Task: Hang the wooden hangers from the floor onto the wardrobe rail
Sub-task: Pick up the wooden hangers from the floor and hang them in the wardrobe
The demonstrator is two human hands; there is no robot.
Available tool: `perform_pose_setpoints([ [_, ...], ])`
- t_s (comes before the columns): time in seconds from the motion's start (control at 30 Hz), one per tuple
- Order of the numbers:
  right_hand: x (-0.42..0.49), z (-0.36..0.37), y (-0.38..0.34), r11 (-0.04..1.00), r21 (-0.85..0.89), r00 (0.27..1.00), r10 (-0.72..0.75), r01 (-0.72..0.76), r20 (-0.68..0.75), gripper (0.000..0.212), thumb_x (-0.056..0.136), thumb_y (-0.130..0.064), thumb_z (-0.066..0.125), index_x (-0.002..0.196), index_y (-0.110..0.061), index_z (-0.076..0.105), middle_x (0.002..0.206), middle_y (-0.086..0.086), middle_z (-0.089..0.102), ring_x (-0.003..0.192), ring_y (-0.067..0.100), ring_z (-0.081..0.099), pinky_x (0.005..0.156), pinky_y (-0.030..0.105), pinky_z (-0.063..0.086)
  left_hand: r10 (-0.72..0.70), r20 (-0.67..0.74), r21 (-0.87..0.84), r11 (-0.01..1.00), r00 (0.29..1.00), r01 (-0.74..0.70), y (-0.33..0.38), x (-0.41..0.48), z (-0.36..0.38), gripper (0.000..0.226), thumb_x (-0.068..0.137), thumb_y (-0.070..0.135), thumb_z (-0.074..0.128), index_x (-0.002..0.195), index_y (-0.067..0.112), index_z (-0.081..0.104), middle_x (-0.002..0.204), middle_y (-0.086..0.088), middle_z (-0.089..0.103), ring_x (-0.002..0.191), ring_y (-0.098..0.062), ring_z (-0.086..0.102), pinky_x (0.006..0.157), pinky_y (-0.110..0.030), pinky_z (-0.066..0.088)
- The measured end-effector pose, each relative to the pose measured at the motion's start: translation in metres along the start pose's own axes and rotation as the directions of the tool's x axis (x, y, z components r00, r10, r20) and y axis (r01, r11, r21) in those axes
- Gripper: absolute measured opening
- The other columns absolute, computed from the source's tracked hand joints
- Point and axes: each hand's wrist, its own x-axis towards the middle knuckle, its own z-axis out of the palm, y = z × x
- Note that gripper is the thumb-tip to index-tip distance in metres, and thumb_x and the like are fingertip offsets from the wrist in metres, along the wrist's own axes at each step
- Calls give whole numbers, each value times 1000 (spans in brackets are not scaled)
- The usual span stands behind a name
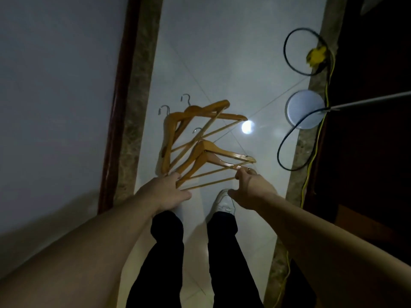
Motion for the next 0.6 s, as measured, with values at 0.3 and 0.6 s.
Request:
perform_pose_setpoints([
  [0.3,136,61,22,998,-8,998,56,-56,-26,55,88,-48,63,131,-19,46,123,10,58,109,28,57,88,47,54,-35,45,-97,995,998,39,-17,125,44,98,64,75,57,148,28,39,150,0,46,132,-26,48,109,-46,41],
  [0.6,243,121,27,995,-90,979,31,-50,-200,63,88,-48,63,137,-19,37,140,11,44,128,32,44,99,49,46,-38,-209,10,999,977,41,-41,247,87,67,89,50,61,147,27,35,150,-7,41,137,-34,39,108,-51,42],
])
